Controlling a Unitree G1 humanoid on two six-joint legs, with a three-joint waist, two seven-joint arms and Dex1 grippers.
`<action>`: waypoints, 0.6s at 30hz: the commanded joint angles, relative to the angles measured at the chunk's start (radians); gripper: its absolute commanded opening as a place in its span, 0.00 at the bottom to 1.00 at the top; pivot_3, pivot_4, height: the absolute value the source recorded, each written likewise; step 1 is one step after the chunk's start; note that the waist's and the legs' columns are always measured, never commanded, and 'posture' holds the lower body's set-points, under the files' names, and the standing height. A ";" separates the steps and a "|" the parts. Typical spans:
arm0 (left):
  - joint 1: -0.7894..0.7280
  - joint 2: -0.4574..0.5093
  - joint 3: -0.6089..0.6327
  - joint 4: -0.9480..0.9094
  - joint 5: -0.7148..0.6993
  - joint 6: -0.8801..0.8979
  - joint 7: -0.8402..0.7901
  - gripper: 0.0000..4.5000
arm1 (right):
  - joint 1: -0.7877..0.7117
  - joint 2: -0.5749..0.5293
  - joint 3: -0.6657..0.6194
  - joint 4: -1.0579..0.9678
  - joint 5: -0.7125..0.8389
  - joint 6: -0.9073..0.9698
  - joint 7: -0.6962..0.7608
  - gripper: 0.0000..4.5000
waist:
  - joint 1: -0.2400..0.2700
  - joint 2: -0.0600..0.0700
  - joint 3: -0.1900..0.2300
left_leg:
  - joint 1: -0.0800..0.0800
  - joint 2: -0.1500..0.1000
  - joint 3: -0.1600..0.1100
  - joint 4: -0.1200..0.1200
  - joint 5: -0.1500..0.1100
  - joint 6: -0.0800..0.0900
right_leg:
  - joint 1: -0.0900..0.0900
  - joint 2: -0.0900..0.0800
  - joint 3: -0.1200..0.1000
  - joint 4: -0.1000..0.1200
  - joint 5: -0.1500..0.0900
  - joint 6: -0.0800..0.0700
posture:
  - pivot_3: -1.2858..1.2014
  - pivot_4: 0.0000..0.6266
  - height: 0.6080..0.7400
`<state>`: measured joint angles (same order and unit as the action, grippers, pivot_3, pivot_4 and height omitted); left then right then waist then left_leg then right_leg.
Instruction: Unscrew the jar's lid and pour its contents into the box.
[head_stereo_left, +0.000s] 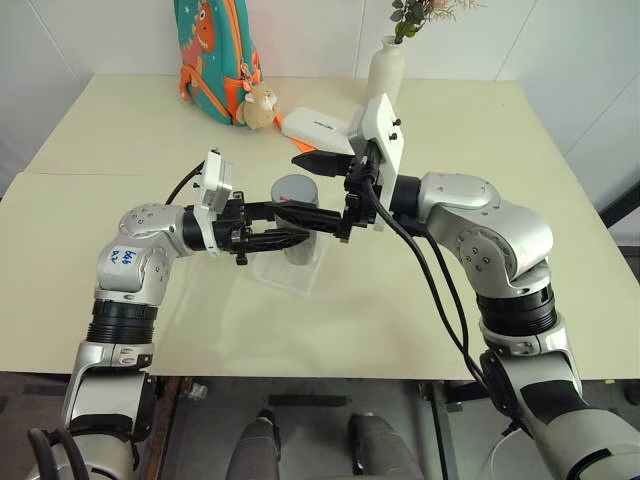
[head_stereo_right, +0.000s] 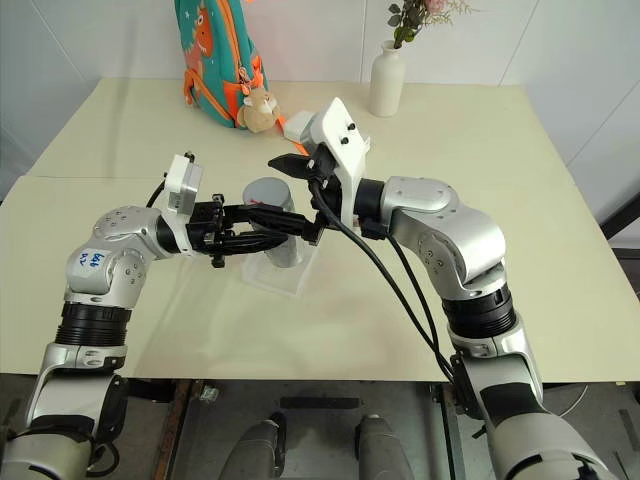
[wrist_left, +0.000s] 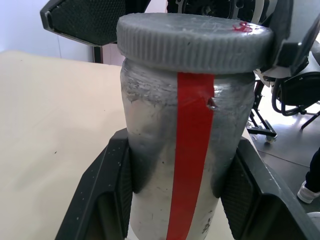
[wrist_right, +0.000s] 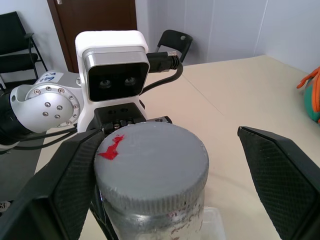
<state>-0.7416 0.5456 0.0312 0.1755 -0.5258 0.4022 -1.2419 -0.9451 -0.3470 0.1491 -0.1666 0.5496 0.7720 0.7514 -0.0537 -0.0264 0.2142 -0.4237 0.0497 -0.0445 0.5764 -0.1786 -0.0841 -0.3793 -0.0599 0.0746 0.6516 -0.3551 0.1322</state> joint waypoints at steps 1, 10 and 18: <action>-0.028 -0.004 0.014 -0.017 -0.011 -0.015 0.000 0.44 | -0.031 0.005 -0.013 0.000 -0.010 -0.040 0.017 0.99 | 0.000 0.000 0.000 | 0.000 0.000 0.000 0.000 0.000 0.000 | 0.000 0.000 0.000 0.000 0.000 0.000 | 0.52 0.24 1.00; -0.024 -0.011 0.021 -0.017 -0.013 -0.035 0.000 0.44 | -0.015 -0.078 -0.072 0.045 0.032 -0.058 0.145 0.99 | 0.002 0.000 0.000 | 0.000 0.000 0.000 0.000 0.000 0.000 | 0.000 0.000 0.000 0.000 0.000 0.000 | 0.52 0.24 1.00; -0.027 -0.019 0.026 -0.009 -0.013 -0.052 0.006 0.44 | 0.022 -0.143 -0.123 0.085 0.080 -0.052 0.231 0.99 | -0.002 0.000 0.000 | 0.000 0.000 0.000 0.000 0.000 0.000 | 0.000 0.000 0.000 0.000 0.000 0.000 | 0.52 0.24 1.00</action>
<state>-0.7423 0.5263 0.0342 0.1775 -0.5258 0.3677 -1.2334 -0.9229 -0.4766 0.0667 -0.0779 0.6138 0.7262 0.9721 -0.0554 -0.0264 0.2142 -0.4235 0.0497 -0.0444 0.5767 -0.1786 -0.0842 -0.3793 -0.0598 0.0747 0.6522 -0.3552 0.1323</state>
